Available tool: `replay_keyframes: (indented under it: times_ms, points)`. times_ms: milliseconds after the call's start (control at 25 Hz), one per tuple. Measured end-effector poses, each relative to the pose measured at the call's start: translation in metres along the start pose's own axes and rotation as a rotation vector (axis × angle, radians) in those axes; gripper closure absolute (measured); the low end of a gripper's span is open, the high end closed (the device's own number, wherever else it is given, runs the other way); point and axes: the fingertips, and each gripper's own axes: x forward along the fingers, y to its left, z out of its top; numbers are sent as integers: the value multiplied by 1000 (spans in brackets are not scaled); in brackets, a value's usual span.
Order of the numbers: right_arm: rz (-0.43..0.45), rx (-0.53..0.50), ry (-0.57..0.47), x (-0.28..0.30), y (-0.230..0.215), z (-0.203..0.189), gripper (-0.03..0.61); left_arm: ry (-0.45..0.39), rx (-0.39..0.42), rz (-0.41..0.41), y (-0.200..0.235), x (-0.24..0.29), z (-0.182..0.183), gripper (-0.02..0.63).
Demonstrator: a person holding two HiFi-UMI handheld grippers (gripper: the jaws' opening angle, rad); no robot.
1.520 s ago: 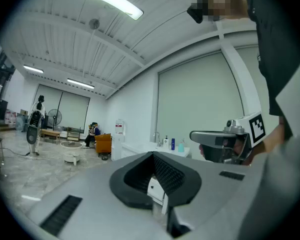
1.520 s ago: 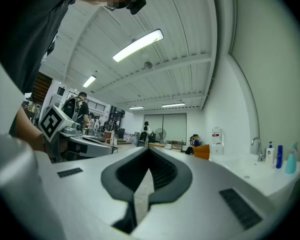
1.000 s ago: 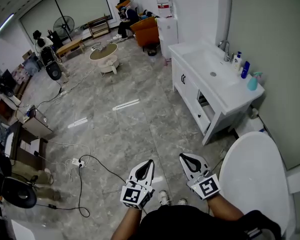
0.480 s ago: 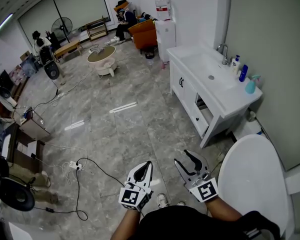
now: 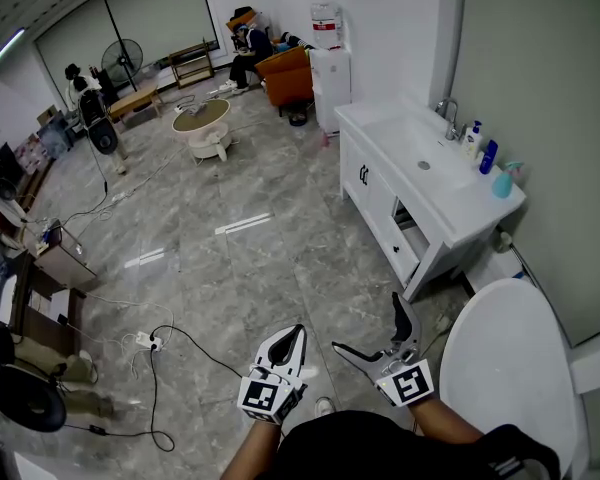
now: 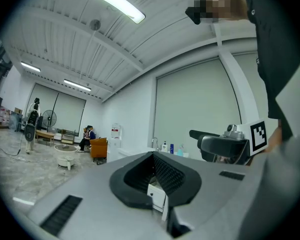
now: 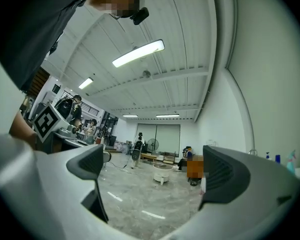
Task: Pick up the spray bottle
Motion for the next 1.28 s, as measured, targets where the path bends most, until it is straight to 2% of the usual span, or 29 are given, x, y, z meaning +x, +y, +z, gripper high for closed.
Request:
replay_keyframes:
  times_ms: [480,640,760,1000,1280]
  points:
    - [-43,-21,25,41,-3,-13,-14,9,8,-79,31,25,-3,618]
    - [-116,48,-9,45,-24,-11,-12,10,2,-108,39,36,-8,618]
    - [-115,-18,-9,52,-28,-7,-12,23,-8,-122,44,48,-13,618]
    - [-127,-36,-24,74,-64,-10,-12,28,0,-153,48,93,-9,618]
    - [-138,-9,2,96,-124,-36,-12,29,9,-159,55,160,-7,618]
